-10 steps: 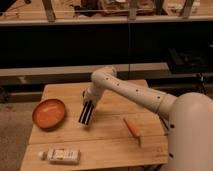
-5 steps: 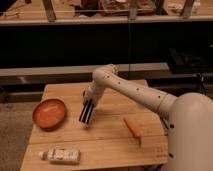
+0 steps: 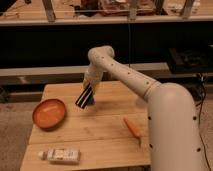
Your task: Place the eraser on the white sponge
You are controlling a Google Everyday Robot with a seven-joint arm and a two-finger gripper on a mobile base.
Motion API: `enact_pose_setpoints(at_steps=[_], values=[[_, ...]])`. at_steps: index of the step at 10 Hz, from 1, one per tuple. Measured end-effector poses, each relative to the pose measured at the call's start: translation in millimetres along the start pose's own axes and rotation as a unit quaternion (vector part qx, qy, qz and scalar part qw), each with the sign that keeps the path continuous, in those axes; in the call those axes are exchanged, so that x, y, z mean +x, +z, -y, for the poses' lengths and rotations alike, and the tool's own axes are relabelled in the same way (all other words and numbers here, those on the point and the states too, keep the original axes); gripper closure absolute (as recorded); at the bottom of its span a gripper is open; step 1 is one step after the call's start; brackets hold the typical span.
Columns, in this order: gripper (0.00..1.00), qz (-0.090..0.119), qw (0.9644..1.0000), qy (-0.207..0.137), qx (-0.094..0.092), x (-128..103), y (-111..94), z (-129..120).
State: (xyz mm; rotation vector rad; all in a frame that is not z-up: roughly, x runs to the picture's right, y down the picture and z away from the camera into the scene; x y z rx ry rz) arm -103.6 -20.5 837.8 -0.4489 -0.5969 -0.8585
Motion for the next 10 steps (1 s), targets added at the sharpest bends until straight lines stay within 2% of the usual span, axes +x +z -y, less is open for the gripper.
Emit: enact_pose_setpoints(at_steps=[1,3,4,8,9,10], values=[[0.95,-0.006,0.9997,0.005,-0.021,0,-2,6],[0.95,-0.015,0.999,0.01,-0.04,7,-1,9],[0.95,-0.014,0.9985,0.032,-0.042,13,3,7],[0.95,0.002,0.9946,0.102,-0.02,33,27,-1],[0.95,0.002,0.9923,0.123,-0.011,33,30,0],[0.95,0.001,0.987,0.16,0.001,36,33,-2]])
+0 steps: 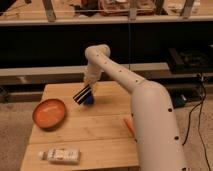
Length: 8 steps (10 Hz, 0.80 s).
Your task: Place the eraser on the white sponge
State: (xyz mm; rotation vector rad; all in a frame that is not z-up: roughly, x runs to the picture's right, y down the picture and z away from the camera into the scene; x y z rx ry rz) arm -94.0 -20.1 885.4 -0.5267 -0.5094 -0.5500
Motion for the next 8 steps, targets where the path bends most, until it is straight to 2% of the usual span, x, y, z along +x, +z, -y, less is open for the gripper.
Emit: enact_pose_setpoints(at_steps=[2,3,4,8], values=[[0.95,0.007,0.9979,0.062,0.016,5,11,-4],[0.95,0.012,0.9939,0.107,0.025,10,21,-8],[0.95,0.012,0.9903,0.135,0.031,16,26,-11],[0.95,-0.004,0.9867,0.157,0.042,30,15,7]])
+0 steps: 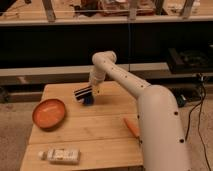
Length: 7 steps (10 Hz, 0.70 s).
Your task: Place the eraser on the white sponge
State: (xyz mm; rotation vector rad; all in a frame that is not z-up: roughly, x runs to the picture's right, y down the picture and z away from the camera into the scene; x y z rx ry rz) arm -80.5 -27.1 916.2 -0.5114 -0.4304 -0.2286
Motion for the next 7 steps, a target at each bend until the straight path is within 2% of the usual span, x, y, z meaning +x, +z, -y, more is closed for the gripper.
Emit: enact_pose_setpoints(at_steps=[3,5,7], values=[[0.95,0.001,0.9998,0.019,0.003,5,4,6],[0.95,0.007,0.9995,0.027,0.012,10,9,5],[0.95,-0.001,0.9992,0.031,0.024,14,9,4]])
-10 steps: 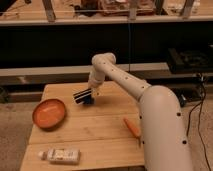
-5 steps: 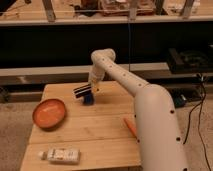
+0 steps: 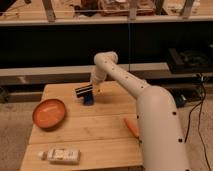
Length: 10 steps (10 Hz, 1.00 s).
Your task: Place the eraser on the white sponge
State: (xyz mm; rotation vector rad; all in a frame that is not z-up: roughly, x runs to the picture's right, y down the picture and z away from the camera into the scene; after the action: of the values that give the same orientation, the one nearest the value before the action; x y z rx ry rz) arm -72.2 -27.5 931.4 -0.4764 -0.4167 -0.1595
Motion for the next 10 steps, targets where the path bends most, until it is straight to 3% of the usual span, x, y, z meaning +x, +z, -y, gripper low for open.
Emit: enact_pose_setpoints(at_steps=[3,7,10], values=[[0.95,-0.013,0.9999,0.001,0.01,-3,1,0],[0.94,-0.016,0.9997,0.013,0.01,3,10,0],[0.67,-0.016,0.9998,0.006,0.008,2,10,1]])
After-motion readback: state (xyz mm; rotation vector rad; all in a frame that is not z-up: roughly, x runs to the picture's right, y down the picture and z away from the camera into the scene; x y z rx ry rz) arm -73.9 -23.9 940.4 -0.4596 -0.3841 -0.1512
